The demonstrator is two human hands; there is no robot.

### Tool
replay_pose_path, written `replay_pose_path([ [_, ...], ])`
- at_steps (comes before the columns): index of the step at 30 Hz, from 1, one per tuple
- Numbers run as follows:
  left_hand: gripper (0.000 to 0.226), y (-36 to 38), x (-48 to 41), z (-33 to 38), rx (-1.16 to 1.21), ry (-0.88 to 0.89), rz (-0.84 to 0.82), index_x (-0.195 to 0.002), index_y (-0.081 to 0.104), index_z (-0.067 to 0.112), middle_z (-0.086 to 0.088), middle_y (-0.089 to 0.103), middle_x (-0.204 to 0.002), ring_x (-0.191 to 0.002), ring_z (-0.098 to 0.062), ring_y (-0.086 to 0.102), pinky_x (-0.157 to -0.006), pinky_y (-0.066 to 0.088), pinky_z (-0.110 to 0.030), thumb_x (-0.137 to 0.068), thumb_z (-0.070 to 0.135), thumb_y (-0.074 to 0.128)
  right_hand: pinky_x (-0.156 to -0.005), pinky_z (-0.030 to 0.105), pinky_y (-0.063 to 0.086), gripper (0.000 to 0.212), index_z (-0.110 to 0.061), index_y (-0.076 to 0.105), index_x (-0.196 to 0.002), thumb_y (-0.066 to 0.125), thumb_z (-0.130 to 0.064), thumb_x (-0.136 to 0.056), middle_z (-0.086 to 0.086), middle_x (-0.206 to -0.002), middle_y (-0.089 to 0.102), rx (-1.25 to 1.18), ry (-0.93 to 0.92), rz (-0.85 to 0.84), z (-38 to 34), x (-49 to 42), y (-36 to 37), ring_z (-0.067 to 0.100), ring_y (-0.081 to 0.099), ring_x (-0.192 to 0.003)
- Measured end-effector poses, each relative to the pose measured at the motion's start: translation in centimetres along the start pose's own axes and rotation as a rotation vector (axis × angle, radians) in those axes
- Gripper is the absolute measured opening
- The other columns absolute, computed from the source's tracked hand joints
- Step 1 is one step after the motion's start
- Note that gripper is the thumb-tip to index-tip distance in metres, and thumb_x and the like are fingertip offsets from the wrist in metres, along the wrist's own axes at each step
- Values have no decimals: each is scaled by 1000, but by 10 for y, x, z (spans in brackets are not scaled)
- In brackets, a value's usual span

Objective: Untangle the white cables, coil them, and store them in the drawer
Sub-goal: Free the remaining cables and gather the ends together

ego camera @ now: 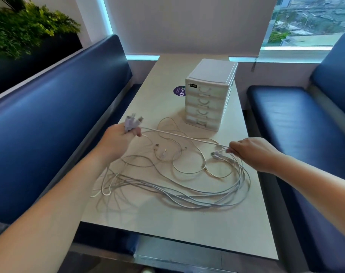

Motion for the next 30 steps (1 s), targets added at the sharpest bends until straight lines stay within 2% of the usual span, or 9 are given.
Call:
replay_pose_path([
  [4,24,-26,-2,2,68,-15,127,-87,68,13,5,42,-61,-56,-13,35,-52,29,-29,-101,25,52,-63,36,46,61,-21,53,-82,4,-56,-93,-2,-73,65,102,-22,-14,9,-5,5,26,64,-74],
  [8,26,-21,-1,-3,80,-32,46,-84,67,16,5,41,-58,-54,-15,33,-53,27,-29,-101,27,51,-77,33,26,78,-33,64,-85,-7,-64,-87,-10,-79,52,130,109,7,27,-13,-12,17,49,-87],
  [15,25,-7,2,-15,102,-67,-80,-84,69,14,13,44,-47,-55,-10,33,-52,28,-28,-100,25,53,-82,43,28,35,-19,70,-82,47,-44,-91,5,-84,37,28,171,485,29,-21,-84,27,33,-86],
  [17,24,5,5,-22,53,-97,-169,-85,71,15,8,39,-55,-52,-11,32,-50,27,-29,-99,26,55,-80,44,37,47,-19,71,-80,38,-51,-90,6,-82,46,30,124,330,23,-18,-50,29,40,-86],
  [20,23,25,14,-25,-11,-112,-297,-88,73,14,6,44,-58,-47,-6,38,-48,30,-22,-98,25,57,-85,42,45,60,-25,71,-92,21,-58,-88,1,-89,54,-9,173,-387,28,-1,54,27,52,-93],
  [22,22,39,19,-25,-36,-109,-368,-91,73,12,4,51,-59,-43,0,44,-49,30,-16,-99,23,56,-91,38,44,55,-25,70,-102,26,-56,-90,2,-95,52,-69,168,-672,21,18,88,24,48,-95],
  [24,20,50,24,-26,-55,-122,-447,-93,74,12,4,60,-61,-47,7,51,-57,33,-16,-98,24,57,-92,32,42,40,-23,68,-107,36,-44,-97,5,-102,56,-93,150,-673,16,20,91,25,49,-100],
  [28,33,63,29,-36,-112,-166,-589,-66,77,26,6,75,-92,-91,0,61,-80,36,-21,-95,27,62,-88,30,43,22,-24,68,-104,53,-35,-94,2,-102,53,-277,280,-418,32,9,80,26,55,-102],
  [30,28,68,32,-40,-128,-179,-630,-70,78,23,11,75,-101,-104,-2,60,-83,35,-19,-94,26,64,-86,32,44,18,-25,67,-104,57,-34,-92,2,-105,50,-303,315,-331,36,7,77,26,53,-101],
])
Point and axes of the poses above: each hand's wrist, its own x-axis away from the middle knuckle, its own y-axis out of the palm, z = x × y, the point moved 10 cm from there along -x, towards the middle knuckle
